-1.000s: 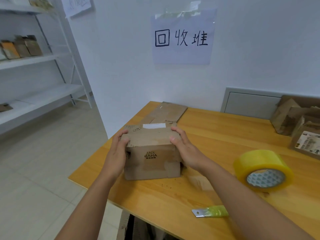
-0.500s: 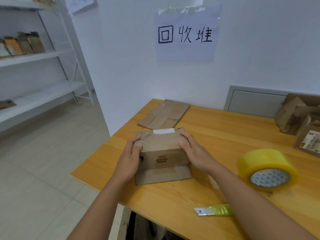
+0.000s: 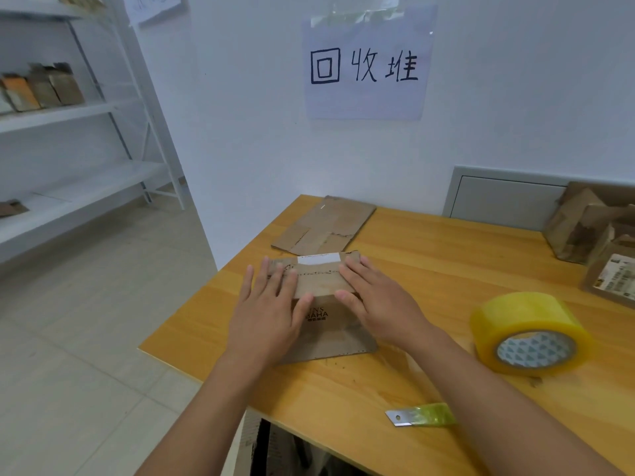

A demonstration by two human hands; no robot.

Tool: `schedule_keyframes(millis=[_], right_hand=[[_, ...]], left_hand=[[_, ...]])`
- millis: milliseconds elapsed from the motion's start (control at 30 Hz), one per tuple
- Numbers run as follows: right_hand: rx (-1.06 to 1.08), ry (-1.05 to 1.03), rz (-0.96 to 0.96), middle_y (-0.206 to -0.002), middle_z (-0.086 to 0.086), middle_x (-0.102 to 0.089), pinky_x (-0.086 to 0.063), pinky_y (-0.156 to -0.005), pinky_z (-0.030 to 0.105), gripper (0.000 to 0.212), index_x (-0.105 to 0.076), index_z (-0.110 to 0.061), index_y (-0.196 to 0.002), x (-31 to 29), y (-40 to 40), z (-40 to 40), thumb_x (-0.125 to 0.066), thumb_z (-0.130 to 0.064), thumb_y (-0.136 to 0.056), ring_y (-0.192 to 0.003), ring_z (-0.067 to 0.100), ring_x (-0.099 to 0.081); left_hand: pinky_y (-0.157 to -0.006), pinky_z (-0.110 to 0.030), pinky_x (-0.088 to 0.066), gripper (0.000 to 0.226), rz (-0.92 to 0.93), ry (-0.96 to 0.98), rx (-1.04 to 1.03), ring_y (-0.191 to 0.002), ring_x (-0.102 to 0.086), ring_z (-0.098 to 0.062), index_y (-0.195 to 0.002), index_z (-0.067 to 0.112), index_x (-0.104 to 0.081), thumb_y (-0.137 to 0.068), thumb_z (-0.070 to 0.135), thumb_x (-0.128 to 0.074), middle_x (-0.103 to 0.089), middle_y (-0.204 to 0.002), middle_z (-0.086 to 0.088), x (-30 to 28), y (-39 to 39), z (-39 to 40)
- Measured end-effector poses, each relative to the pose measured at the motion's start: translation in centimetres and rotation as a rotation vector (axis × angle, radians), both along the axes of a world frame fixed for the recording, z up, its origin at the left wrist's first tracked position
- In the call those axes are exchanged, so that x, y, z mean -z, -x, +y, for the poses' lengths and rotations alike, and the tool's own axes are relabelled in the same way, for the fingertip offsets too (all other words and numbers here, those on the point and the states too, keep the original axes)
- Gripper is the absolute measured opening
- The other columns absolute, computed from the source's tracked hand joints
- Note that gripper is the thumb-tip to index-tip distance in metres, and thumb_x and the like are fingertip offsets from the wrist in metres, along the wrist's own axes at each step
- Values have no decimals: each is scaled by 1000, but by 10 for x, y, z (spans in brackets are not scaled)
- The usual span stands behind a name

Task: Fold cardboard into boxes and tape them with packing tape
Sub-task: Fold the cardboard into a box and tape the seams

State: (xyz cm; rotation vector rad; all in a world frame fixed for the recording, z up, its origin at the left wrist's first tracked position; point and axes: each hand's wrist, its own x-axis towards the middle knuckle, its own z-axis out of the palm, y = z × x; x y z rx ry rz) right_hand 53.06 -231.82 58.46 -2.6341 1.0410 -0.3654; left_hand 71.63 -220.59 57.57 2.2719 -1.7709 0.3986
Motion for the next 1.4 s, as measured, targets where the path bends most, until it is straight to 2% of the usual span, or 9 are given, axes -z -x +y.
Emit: schedule_keyframes(millis=[133, 300, 433, 667, 867, 1000, 1100, 1267, 1400], right_hand=[[6, -6, -7, -165, -16, -5, -17, -122, 34, 62, -18, -29, -157, -1, -1, 2, -25, -57, -102, -150, 3, 6], [24, -10, 41, -165, -14, -3, -17, -120, 33, 65, -16, -28, -158, -14, 2, 6, -26, -59, -102, -151, 4, 3], [92, 78, 86, -166, -7, -10, -22, -118, 36, 62, -20, -25, -157, -38, 38, 10, -32, -54, -103, -151, 14, -11], [371, 240, 569, -152, 6, -40, -4, -121, 56, 58, -41, -23, -145, -63, 122, 9, -37, -59, -99, -148, 31, -22], [405, 84, 649, -121, 3, -60, -36, -105, 49, 66, -60, -22, -119, -73, 140, 13, -51, -78, -83, -121, 28, -49], [395, 123, 703, -139, 9, -51, -7, -117, 66, 37, -60, -21, -123, -68, 133, 15, -50, -47, -98, -140, 37, -29], [406, 170, 775, -136, 9, -51, -9, -115, 65, 33, -60, -22, -125, -54, 120, 18, -41, -32, -101, -136, 36, -33], [373, 160, 572, -89, -4, -54, -37, -87, 42, 31, -51, -20, -88, -69, 119, 14, -56, -50, -91, -97, 25, -50], [340, 15, 282, -91, -5, -59, -38, -75, 35, 41, -60, -18, -102, -69, 128, -1, -62, -56, -85, -90, 21, -55]], left_hand=[[-118, -29, 5, 84, 20, -57, 47, -153, -12, -20, -158, 23, -21, -91, 63, 11, -20, -164, -4, 0, 9, -7], [-121, -36, -14, 68, 61, -46, 35, -150, -24, -22, -154, 36, -29, -97, 64, -4, -30, -161, -3, 2, 7, -8], [-122, -37, -10, 65, 78, -82, 5, -151, -17, -21, -154, 42, -24, -97, 65, 0, -24, -163, -1, -1, 12, -8], [-122, -38, -1, 77, 117, -152, -70, -153, -5, -26, -154, 18, -23, -97, 69, -17, -10, -166, -11, -16, 49, -14], [-122, -42, -12, 71, 91, -116, -105, -150, -17, -31, -153, 23, -28, -97, 65, -17, -19, -163, -14, -9, 53, -15], [-122, -42, -14, 70, 90, -115, -114, -150, -17, -30, -154, 26, -28, -97, 65, -19, -21, -163, -13, -10, 52, -16], [-121, -43, -16, 70, 87, -105, -117, -150, -19, -31, -154, 26, -29, -97, 66, -20, -23, -162, -13, -8, 52, -17], [-121, -42, -15, 69, 89, -99, -110, -150, -18, -30, -155, 28, -27, -97, 66, -20, -22, -163, -12, -7, 50, -16], [-121, -41, -14, 69, 88, -93, -101, -151, -17, -28, -155, 29, -24, -97, 67, -18, -20, -163, -10, -6, 49, -17]])
